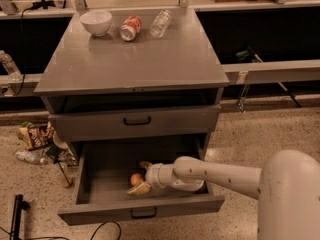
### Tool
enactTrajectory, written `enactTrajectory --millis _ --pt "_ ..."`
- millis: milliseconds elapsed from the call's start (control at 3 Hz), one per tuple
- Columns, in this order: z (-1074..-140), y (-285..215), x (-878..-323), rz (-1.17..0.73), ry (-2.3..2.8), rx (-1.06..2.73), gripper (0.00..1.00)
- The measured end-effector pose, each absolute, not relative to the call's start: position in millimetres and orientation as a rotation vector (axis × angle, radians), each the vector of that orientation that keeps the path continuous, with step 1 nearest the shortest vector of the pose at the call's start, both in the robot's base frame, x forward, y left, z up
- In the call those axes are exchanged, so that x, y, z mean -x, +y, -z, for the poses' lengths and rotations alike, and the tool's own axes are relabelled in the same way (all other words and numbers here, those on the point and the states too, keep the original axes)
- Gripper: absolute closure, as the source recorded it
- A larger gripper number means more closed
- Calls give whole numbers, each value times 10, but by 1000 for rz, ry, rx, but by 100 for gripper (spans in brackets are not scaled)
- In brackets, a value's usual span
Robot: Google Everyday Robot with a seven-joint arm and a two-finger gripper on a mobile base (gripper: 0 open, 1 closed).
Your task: Place orange into middle drawer
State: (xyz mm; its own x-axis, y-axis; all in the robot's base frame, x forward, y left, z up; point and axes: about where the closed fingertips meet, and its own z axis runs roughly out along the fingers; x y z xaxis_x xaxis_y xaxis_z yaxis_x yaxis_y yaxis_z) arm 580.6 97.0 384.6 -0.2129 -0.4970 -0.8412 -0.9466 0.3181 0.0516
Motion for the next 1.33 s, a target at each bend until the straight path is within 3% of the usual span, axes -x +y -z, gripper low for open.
enactTrajectory --millis 333,667,1333 --pt "-4071 807 -5773 -711 1856 1170 9" --pt "-4360 592 -5621 -700 1841 1117 13" --pt "-4969 100 -5097 -723 1765 1008 60"
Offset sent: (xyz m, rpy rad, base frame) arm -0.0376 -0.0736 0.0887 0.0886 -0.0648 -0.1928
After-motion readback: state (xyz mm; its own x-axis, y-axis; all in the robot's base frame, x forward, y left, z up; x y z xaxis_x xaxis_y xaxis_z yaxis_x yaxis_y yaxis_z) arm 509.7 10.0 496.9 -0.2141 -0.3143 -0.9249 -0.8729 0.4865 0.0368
